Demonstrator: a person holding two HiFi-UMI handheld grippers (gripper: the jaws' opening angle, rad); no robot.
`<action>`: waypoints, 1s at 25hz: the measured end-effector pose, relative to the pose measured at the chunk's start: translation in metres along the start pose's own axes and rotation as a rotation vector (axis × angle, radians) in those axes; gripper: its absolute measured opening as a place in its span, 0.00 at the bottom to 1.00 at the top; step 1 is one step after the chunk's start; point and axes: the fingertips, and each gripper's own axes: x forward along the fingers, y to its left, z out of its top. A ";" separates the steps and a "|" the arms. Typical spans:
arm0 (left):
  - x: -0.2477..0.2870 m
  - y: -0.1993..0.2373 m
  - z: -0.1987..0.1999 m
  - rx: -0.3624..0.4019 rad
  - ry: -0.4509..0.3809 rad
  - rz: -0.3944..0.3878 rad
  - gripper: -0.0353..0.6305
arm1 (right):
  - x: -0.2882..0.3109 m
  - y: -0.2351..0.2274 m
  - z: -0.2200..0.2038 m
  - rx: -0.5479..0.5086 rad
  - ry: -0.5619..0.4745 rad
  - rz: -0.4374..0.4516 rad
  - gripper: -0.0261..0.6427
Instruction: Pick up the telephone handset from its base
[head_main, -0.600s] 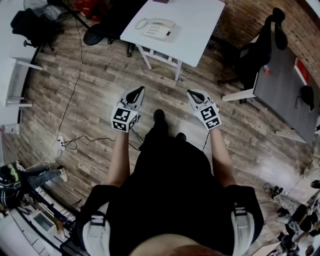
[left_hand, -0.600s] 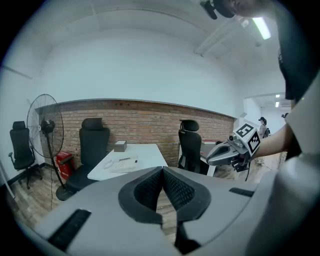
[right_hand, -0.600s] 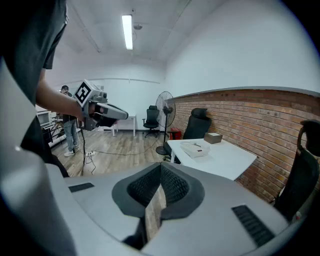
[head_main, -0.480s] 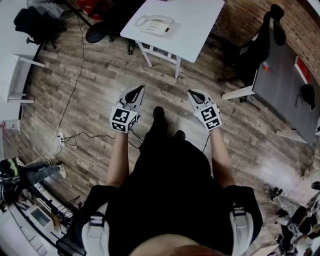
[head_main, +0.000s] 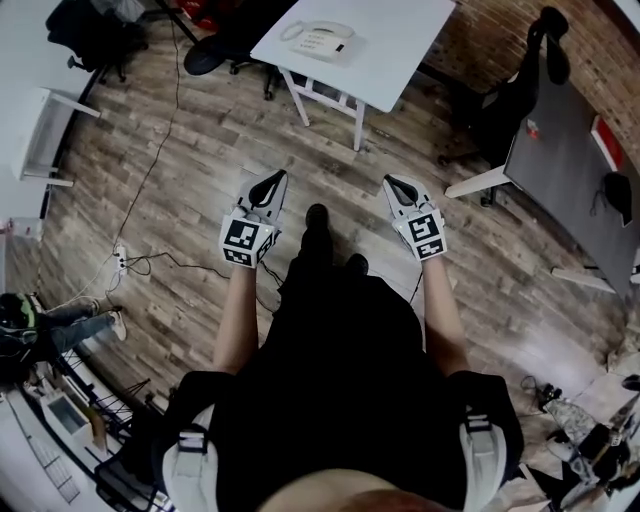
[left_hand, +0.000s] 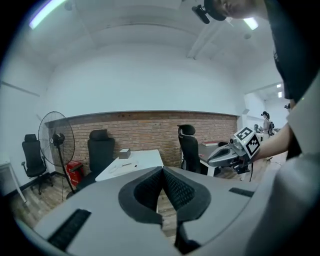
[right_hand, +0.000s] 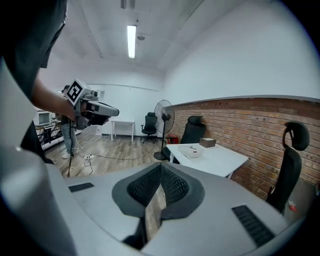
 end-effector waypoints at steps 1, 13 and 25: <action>-0.002 0.002 -0.001 -0.001 -0.002 0.002 0.08 | 0.000 0.000 0.001 -0.002 -0.004 -0.011 0.04; 0.026 0.054 0.006 0.001 -0.029 -0.019 0.08 | 0.036 -0.021 0.023 0.016 -0.042 -0.018 0.04; 0.077 0.104 0.035 -0.014 -0.129 -0.108 0.18 | 0.086 -0.054 0.032 0.035 0.001 -0.050 0.04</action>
